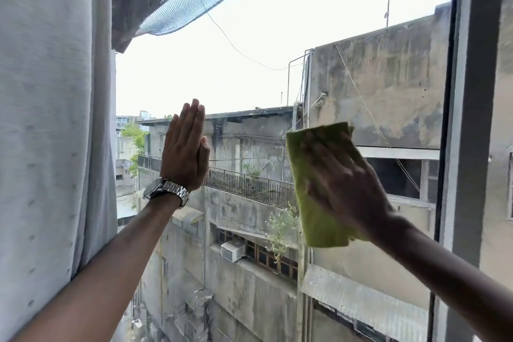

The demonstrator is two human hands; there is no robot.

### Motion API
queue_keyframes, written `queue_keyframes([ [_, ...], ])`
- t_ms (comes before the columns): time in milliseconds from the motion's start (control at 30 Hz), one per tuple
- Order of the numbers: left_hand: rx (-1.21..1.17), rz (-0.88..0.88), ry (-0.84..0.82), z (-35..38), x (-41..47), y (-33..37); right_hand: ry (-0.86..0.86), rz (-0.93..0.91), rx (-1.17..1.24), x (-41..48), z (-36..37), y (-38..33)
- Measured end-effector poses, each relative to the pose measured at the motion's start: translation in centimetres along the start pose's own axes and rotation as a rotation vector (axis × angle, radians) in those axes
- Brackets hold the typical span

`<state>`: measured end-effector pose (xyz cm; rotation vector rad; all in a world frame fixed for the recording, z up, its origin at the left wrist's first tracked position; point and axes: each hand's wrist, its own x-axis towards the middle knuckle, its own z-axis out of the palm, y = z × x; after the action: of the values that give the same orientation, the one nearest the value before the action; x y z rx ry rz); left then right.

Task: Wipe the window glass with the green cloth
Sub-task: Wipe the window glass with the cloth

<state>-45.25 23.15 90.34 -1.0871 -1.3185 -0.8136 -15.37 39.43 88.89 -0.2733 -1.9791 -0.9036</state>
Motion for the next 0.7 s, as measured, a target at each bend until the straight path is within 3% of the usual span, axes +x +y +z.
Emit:
queue_keyframes([
  [100,0.008,0.006,0.013,0.2,-0.1,-0.2,0.016,0.265,0.001,4.1,-1.4,2.2],
  [200,0.013,0.011,0.013,0.3,-0.1,-0.3,0.061,0.400,0.114,7.3,-1.2,-0.4],
  [267,0.014,0.009,0.012,0.2,-0.1,-0.3,0.053,0.329,0.167,7.3,-0.1,-3.8],
  [367,0.013,0.012,0.010,0.0,0.0,-0.2,-0.044,0.041,0.163,4.2,2.2,-9.0],
  [467,0.011,0.005,0.005,-0.2,0.0,-0.2,-0.110,-0.145,0.116,0.4,3.5,-9.2],
  [567,0.011,-0.001,0.010,-0.1,0.0,-0.1,-0.050,-0.165,0.090,-1.1,3.5,-4.8],
  [700,0.015,0.016,0.020,0.1,-0.1,-0.5,0.076,0.008,0.012,0.9,2.0,0.8],
])
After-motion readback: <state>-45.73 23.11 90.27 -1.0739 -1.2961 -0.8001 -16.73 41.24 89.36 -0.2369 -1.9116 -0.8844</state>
